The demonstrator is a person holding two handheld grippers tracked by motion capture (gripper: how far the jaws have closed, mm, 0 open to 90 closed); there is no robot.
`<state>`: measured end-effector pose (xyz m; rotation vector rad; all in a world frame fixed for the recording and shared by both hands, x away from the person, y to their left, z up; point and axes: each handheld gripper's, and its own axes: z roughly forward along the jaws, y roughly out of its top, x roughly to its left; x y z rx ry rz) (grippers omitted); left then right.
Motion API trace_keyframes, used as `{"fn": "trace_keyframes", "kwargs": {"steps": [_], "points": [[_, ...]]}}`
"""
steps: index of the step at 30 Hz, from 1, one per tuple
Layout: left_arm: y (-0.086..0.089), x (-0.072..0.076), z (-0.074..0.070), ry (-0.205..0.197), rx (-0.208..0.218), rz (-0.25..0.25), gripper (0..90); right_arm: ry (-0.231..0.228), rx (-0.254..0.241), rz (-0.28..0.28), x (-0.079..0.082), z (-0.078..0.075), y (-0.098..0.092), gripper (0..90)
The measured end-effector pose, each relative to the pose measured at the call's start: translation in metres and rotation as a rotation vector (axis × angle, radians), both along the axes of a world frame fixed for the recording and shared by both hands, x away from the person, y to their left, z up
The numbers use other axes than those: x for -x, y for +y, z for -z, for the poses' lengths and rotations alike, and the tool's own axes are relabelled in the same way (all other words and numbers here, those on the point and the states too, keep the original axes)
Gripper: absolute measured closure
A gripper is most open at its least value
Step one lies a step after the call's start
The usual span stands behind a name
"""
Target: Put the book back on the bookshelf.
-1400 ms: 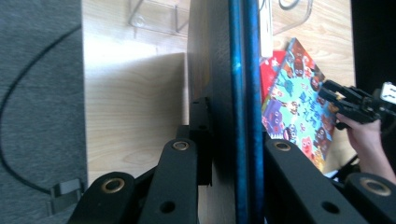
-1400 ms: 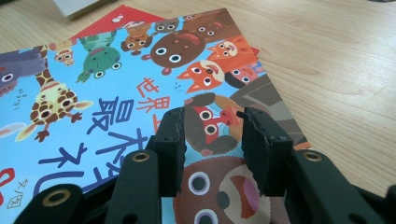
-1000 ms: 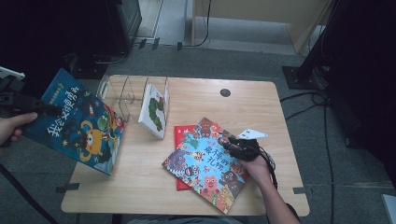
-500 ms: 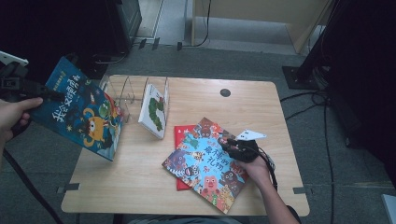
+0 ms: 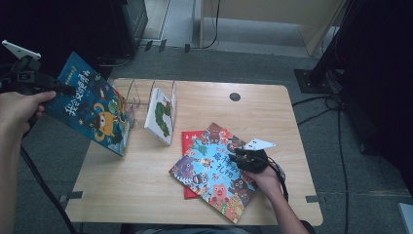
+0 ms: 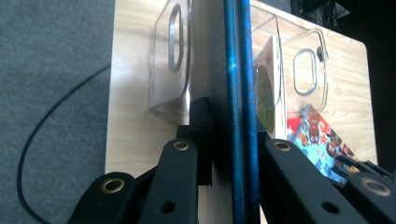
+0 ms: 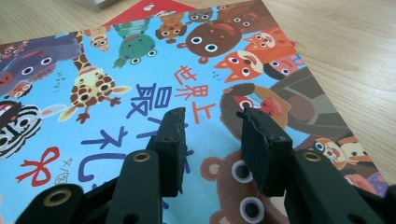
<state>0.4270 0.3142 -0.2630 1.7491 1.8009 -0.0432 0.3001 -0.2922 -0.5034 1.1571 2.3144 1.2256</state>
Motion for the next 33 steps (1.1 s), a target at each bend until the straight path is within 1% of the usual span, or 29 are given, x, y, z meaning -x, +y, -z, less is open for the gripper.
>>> {"fn": "trace_keyframes", "kwargs": {"steps": [5,6,9,11,12,14,16,17,22,24,27,31,33], "points": [[-0.002,-0.010,0.005,-0.002,0.001,-0.004,81.5,-0.005,0.006,-0.007,0.003,0.000,0.001,59.7],[-0.002,-0.012,0.006,-0.002,0.000,0.004,81.5,-0.005,0.008,-0.006,0.004,0.000,0.001,59.7],[-0.003,-0.016,0.007,-0.011,0.010,0.001,81.4,-0.004,0.010,0.002,0.005,0.001,-0.002,59.7],[-0.004,-0.018,0.007,-0.014,0.010,0.006,81.2,-0.003,0.011,0.008,0.006,0.001,-0.004,59.7],[-0.004,-0.020,0.006,-0.012,0.011,0.005,81.1,0.002,0.010,0.011,0.006,0.000,-0.004,59.7],[-0.004,-0.021,0.006,-0.010,0.008,0.005,81.0,-0.003,0.012,0.013,0.007,0.001,-0.005,59.7],[-0.003,-0.023,0.007,-0.005,0.011,-0.006,80.7,-0.006,0.014,0.013,0.008,0.001,-0.006,59.7],[-0.001,-0.023,0.007,0.001,0.019,-0.011,80.2,-0.007,0.016,0.016,0.008,0.001,-0.007,59.7],[0.003,-0.022,0.008,-0.011,0.009,-0.002,80.4,-0.009,0.016,0.018,0.008,0.001,-0.008,59.7],[0.004,-0.022,0.009,-0.009,0.015,-0.003,80.5,-0.009,0.015,0.018,0.008,0.001,-0.008,59.7],[0.004,-0.022,0.009,-0.014,0.013,0.003,80.5,-0.010,0.015,0.019,0.008,0.001,-0.008,59.7],[0.005,-0.022,0.009,-0.010,0.015,-0.007,82.0,-0.011,0.013,0.018,0.007,0.001,-0.008,59.8],[0.004,-0.023,0.008,-0.007,0.005,-0.007,82.7,-0.011,0.014,0.018,0.007,0.001,-0.008,59.8]]}}
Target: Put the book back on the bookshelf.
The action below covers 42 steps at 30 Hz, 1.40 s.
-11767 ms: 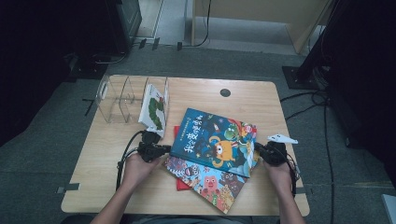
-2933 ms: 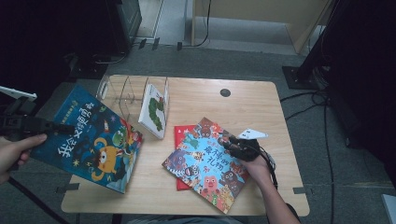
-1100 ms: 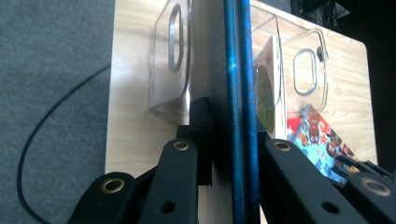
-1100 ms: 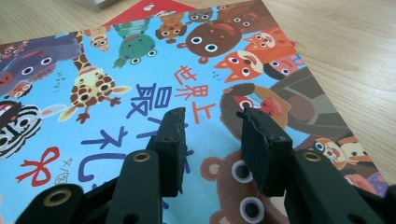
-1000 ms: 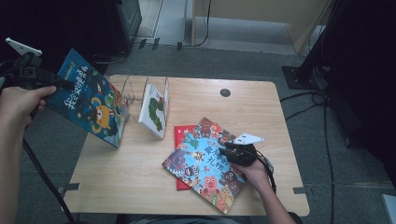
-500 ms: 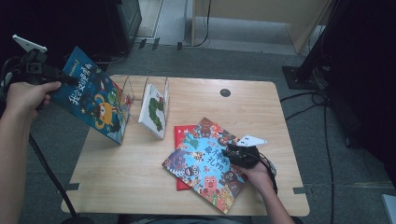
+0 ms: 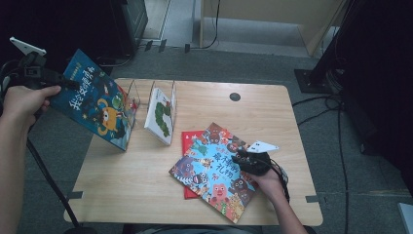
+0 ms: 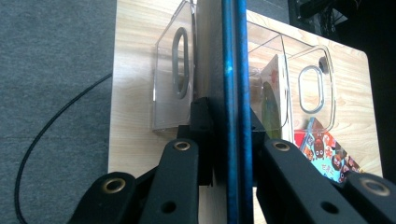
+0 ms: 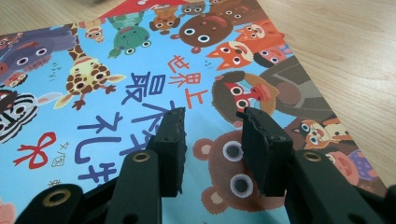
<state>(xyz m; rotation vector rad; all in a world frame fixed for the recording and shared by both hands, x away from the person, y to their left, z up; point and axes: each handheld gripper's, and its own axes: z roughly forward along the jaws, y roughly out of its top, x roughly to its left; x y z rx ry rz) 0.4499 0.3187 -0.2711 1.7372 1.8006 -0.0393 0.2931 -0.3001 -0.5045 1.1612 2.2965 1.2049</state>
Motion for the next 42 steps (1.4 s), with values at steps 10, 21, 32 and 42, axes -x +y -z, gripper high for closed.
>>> {"fn": "trace_keyframes", "kwargs": {"steps": [10,21,32,42], "points": [[-0.007,-0.004,-0.009,-0.036,0.000,-0.002,82.5,-0.001,0.001,-0.001,0.000,0.000,-0.001,60.0],[0.002,-0.005,-0.002,-0.050,0.037,-0.016,76.7,-0.002,0.002,0.001,0.000,0.000,-0.002,60.0],[0.002,0.006,-0.003,-0.050,0.014,0.037,57.4,0.008,-0.003,0.008,0.000,-0.001,-0.004,59.9],[0.010,0.037,0.005,-0.058,0.010,0.036,51.5,-0.009,-0.033,0.039,-0.003,-0.004,-0.014,59.0]]}}
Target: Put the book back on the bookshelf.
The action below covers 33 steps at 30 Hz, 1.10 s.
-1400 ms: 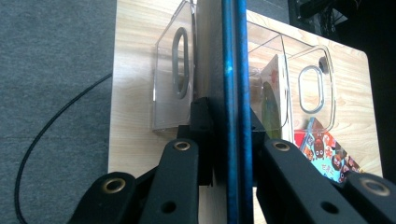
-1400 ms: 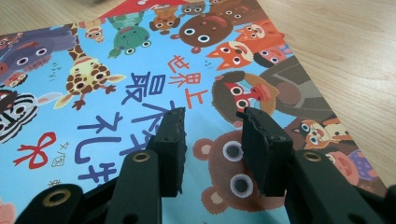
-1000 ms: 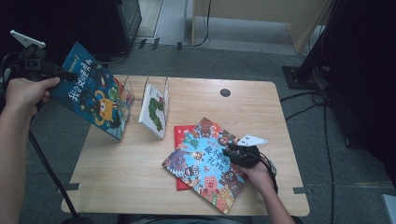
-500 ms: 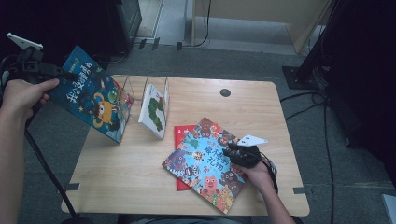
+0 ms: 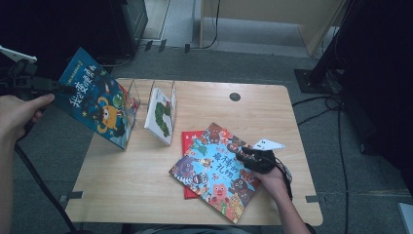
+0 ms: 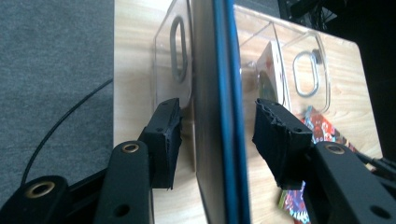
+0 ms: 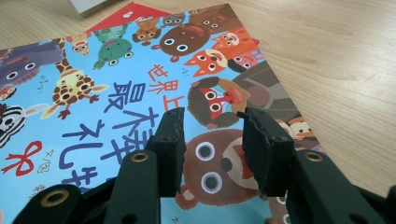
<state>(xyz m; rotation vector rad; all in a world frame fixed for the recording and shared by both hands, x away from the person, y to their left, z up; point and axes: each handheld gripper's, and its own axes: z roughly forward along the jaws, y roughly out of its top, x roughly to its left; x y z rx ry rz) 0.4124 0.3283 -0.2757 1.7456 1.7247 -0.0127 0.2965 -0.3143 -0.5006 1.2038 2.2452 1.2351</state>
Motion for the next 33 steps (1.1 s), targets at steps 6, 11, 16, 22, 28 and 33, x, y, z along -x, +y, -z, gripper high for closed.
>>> {"fn": "trace_keyframes", "kwargs": {"steps": [6,11,16,22,28,33], "points": [[-0.002,0.022,0.011,-0.005,0.009,-0.008,51.9,0.000,-0.002,0.005,-0.003,-0.003,-0.003,58.4],[-0.008,0.041,0.022,-0.006,-0.012,0.003,51.6,-0.004,-0.016,0.014,-0.008,-0.004,-0.005,58.5],[-0.014,0.059,0.031,-0.018,-0.012,0.007,51.2,0.001,-0.029,0.021,-0.011,-0.005,-0.008,58.6],[-0.026,0.075,0.042,-0.020,-0.025,0.031,50.3,-0.017,-0.039,0.023,-0.013,-0.006,-0.009,58.7],[-0.041,0.086,0.051,-0.034,-0.024,0.058,50.2,-0.011,-0.038,0.027,-0.015,-0.006,-0.009,58.7],[-0.060,0.090,0.064,-0.032,-0.018,0.105,50.1,0.002,-0.031,0.024,-0.016,-0.005,-0.009,58.7]]}}
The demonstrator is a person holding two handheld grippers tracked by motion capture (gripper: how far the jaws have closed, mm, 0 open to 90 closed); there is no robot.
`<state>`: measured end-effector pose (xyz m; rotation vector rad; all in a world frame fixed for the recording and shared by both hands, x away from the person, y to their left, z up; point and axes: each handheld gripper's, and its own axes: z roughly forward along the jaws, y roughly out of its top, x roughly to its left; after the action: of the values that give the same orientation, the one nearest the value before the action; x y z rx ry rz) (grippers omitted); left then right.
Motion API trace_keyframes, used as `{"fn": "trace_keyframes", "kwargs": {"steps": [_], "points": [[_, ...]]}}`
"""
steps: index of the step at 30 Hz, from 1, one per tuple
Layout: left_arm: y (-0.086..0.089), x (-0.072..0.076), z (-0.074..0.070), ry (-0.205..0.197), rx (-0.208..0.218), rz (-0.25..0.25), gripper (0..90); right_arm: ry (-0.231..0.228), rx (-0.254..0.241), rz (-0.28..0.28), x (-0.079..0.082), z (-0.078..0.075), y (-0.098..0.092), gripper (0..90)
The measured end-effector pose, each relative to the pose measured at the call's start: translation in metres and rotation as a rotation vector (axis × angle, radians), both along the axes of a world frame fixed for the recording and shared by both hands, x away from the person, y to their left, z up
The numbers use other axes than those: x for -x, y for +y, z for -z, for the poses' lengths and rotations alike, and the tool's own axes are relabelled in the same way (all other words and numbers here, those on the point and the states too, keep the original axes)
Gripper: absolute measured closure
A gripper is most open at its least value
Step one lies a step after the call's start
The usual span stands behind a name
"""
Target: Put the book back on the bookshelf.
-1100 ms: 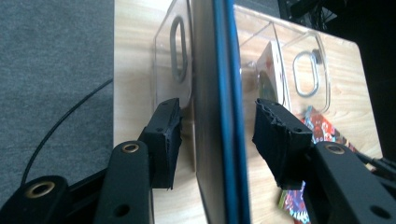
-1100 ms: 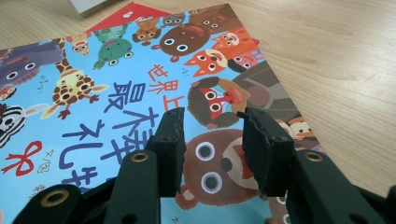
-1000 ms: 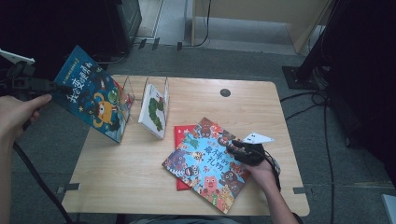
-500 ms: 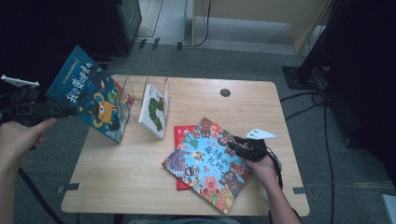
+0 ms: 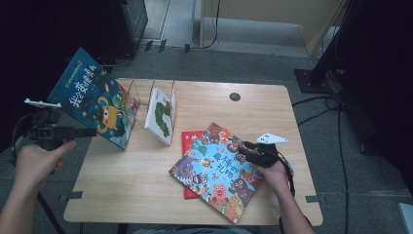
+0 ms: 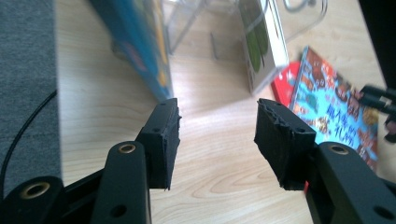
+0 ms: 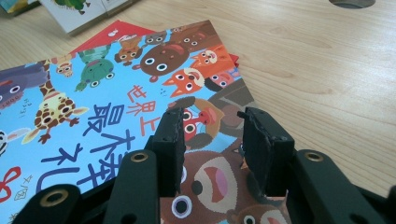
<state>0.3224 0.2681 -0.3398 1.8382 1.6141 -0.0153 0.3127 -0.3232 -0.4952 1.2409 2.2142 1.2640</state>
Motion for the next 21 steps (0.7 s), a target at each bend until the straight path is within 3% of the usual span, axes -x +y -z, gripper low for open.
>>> {"fn": "trace_keyframes", "kwargs": {"steps": [4,6,10,18,21], "points": [[-0.019,0.000,0.013,0.001,0.001,0.036,50.1,0.005,0.004,-0.002,0.001,0.001,-0.001,59.3],[-0.031,-0.001,0.020,0.002,0.023,0.066,50.2,0.005,-0.001,0.000,0.002,0.001,-0.002,59.7],[-0.053,-0.005,0.032,0.007,0.010,0.121,50.3,0.016,0.000,0.005,0.005,0.001,-0.007,61.0],[-0.087,-0.017,0.055,0.017,0.028,0.188,50.7,0.014,0.010,0.020,0.017,0.003,-0.017,65.1],[-0.100,-0.021,0.063,0.020,0.016,0.216,51.0,0.020,0.012,0.030,0.021,0.004,-0.021,65.4]]}}
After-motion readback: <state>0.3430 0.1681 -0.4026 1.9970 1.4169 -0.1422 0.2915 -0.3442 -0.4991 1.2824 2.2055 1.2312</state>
